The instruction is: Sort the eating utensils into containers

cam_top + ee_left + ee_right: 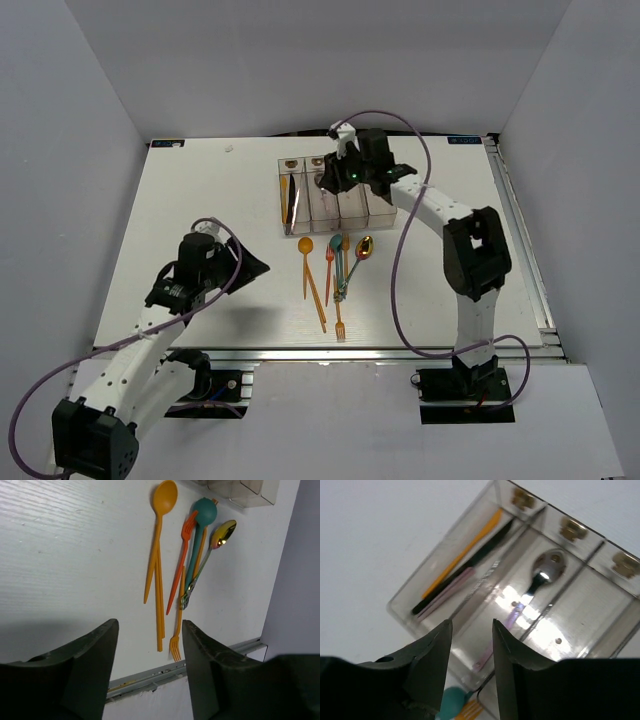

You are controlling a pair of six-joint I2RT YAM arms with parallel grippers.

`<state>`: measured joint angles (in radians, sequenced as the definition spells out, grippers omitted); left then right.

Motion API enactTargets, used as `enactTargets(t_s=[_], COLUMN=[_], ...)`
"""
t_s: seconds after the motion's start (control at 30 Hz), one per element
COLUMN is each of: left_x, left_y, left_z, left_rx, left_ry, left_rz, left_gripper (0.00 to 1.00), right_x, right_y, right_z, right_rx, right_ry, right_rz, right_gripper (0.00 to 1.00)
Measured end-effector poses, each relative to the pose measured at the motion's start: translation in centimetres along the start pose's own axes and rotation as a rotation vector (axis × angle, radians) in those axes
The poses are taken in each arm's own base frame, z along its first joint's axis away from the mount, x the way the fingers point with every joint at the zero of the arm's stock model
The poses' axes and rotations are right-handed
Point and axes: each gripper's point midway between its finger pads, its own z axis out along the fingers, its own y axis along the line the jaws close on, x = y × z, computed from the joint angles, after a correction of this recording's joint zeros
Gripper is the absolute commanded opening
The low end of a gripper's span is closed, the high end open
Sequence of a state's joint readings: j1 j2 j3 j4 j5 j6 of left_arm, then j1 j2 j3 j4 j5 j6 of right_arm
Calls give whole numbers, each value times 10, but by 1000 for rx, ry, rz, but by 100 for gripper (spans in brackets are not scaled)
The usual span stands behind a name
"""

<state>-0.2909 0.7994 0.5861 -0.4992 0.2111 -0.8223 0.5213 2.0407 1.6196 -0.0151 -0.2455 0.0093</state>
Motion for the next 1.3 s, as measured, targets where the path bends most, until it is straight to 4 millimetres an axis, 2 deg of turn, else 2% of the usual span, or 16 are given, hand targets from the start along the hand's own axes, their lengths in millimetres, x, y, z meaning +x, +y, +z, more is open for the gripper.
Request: enactTargets(t_s=[0.03, 0.17, 0.23, 0.3, 0.4, 0.5, 0.57, 0.67, 0.77, 0.93, 1.1, 1.3], left_x=[1, 10, 24, 41, 65, 90, 106, 121, 126, 120, 111, 105], left_y=[-3, -18, -30, -50, -85, -112, -123, -130, -128, -130, -134, -129], left_z=[2, 15, 25, 36, 57, 84, 104, 134, 162, 206, 225, 231], left_rx=[15, 64, 77, 97, 127, 139, 129, 98, 31, -68, -117, -164], left_ry=[10, 75, 131, 203, 287, 346, 379, 410, 429, 416, 395, 391], left_rz=[3, 30, 77, 146, 262, 381, 451, 535, 607, 715, 783, 831], left_gripper=[55, 46, 41, 37, 34, 36, 41, 46, 47, 47, 47, 46], right_x=[-5, -32, -43, -45, -27, 5, 36, 70, 91, 95, 103, 105], right_y=[6, 31, 35, 34, 27, 17, 4, -10, -18, -27, -27, -28], right_z=[-10, -63, -96, -131, -173, -197, -212, -228, -244, -257, -257, -256], right_rx=[-55, -314, -397, -441, -451, -437, -403, -353, -308, -260, -256, -258], right_ry=[1, -49, -88, -119, -124, -98, -60, -25, -7, -18, -9, -2], right_rz=[-23, -123, -175, -226, -249, -211, -150, -90, -47, -38, -12, 14], right_gripper=[45, 48, 50, 52, 54, 54, 54, 54, 55, 55, 55, 55])
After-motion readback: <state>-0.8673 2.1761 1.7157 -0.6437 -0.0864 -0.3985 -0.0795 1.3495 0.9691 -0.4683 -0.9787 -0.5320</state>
